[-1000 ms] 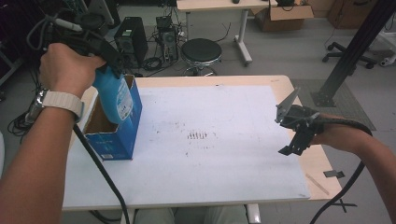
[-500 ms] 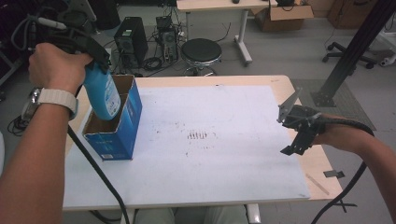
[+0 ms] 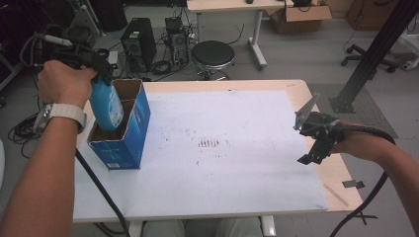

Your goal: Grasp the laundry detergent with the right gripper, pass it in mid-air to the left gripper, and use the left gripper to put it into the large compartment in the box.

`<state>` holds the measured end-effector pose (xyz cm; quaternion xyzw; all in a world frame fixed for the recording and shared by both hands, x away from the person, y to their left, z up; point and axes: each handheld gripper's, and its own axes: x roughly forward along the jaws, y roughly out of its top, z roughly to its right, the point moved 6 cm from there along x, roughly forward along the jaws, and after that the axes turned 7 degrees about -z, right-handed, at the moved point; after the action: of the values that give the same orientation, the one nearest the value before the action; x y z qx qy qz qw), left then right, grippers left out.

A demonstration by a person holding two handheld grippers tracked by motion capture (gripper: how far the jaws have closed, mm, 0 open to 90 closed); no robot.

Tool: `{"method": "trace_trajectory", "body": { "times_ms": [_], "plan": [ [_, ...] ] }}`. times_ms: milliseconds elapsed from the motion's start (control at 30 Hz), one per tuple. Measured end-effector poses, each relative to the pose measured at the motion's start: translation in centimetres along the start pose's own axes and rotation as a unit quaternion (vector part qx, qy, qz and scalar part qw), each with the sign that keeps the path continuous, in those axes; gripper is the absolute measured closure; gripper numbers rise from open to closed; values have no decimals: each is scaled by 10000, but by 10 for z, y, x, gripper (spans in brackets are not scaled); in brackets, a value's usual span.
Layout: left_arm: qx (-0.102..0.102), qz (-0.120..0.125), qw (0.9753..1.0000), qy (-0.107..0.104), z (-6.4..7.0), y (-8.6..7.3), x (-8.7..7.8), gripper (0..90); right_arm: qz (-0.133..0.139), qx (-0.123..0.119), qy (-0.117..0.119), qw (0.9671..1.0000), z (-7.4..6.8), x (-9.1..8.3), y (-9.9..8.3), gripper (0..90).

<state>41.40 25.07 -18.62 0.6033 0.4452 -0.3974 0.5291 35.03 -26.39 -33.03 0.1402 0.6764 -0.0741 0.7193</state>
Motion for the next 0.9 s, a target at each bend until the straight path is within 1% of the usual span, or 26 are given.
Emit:
{"method": "trace_trajectory", "body": {
  "times_ms": [167, 200, 300, 333, 367, 400, 467, 533, 567, 600, 633, 667, 733, 767, 800, 833, 867, 900],
  "plan": [
    [14, -74, 10000, -59, -1, -3, 20, 382, -41, 9, 15, 10000, 0, 2, 1, 70],
    [14, -74, 10000, -59, -1, -3, 20, 382, -40, 12, 10, 10000, 0, 2, 1, 70],
    [15, -101, 9999, -94, -1, -4, 32, 382, -40, 26, 12, 10000, 0, 3, 1, 71],
    [31, -119, 9999, -94, -1, -5, 40, 382, -52, 24, 10, 10000, 0, 3, 1, 71],
    [31, -119, 9999, -94, -1, -5, 40, 382, -52, 24, 10, 10000, 0, 3, 1, 71],
    [90, -195, 9997, -82, 0, -7, 49, 382, -50, 30, 20, 10000, 0, 4, 2, 70],
    [94, -182, 9998, -54, 1, -9, 58, 382, -40, 57, 37, 10000, -1, 5, 2, 70],
    [137, -245, 9996, -40, 2, -11, 68, 382, -35, 52, 38, 10000, -1, 6, 3, 70],
    [137, -245, 9996, -40, 2, -11, 68, 382, -58, 62, 45, 10000, -2, 6, 3, 70],
    [140, -245, 9996, -63, 2, -13, 76, 382, -61, 37, 47, 10000, -2, 7, 4, 71],
    [140, -245, 9996, -63, 2, -13, 76, 382, -61, 37, 47, 10000, -2, 7, 4, 71],
    [183, -274, 9994, -101, 2, -15, 85, 382, -84, 43, 53, 9999, -2, 8, 4, 71],
    [185, -345, 9991, -146, 3, -17, 93, 382, -95, 57, 52, 9999, -2, 9, 4, 71],
    [185, -345, 9991, -146, 3, -17, 93, 382, -95, 57, 52, 9999, -2, 9, 4, 71],
    [185, -337, 9991, -170, 4, -19, 100, 382, -79, 83, 58, 9999, -2, 10, 5, 70],
    [185, -337, 9991, -170, 4, -19, 100, 382, -79, 83, 58, 9999, -2, 10, 5, 70],
    [226, -393, 9988, -175, 4, -21, 106, 382, -70, 78, 69, 9999, -2, 11, 6, 71],
    [226, -393, 9988, -175, 4, -21, 106, 382, -70, 78, 69, 9999, -2, 11, 6, 71]
  ]
}}
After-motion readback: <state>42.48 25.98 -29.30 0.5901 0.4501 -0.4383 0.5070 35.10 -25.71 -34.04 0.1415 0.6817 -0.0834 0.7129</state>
